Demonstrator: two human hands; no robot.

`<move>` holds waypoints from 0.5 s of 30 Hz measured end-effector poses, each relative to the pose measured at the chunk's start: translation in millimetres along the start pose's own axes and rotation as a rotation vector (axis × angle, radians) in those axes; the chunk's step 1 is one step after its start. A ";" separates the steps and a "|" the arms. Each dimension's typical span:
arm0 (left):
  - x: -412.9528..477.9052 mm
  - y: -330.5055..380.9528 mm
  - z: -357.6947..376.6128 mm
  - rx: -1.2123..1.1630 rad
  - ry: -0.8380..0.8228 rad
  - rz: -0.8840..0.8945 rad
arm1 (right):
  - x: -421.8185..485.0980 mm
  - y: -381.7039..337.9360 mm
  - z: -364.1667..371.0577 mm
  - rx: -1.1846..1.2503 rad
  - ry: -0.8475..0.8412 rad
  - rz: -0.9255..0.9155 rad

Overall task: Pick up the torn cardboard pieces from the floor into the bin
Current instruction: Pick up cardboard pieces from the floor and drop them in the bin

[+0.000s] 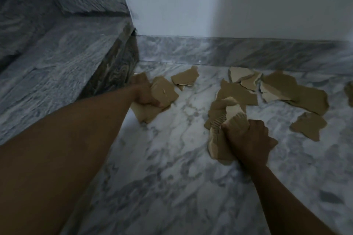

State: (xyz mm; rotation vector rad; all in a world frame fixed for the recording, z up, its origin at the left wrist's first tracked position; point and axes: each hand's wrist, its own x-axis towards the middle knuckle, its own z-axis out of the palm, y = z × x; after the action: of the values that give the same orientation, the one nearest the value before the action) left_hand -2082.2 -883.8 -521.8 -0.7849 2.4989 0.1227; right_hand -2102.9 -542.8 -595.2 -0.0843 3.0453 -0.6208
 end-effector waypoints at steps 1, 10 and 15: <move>3.7 -1.6 1.4 -0.011 -0.007 0.004 | 1.2 0.0 2.5 0.004 0.008 -0.003; -33.0 3.3 70.9 -0.180 0.187 0.219 | 0.6 -2.7 1.9 0.131 -0.042 0.001; -69.6 36.2 122.7 -0.108 0.402 0.175 | 14.5 -23.0 -11.6 0.125 -0.187 0.131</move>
State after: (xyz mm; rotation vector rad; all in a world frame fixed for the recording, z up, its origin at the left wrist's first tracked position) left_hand -1998.7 -789.9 -595.4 -0.6849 2.9636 0.1766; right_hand -2116.8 -560.3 -575.8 0.0562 2.7984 -0.7460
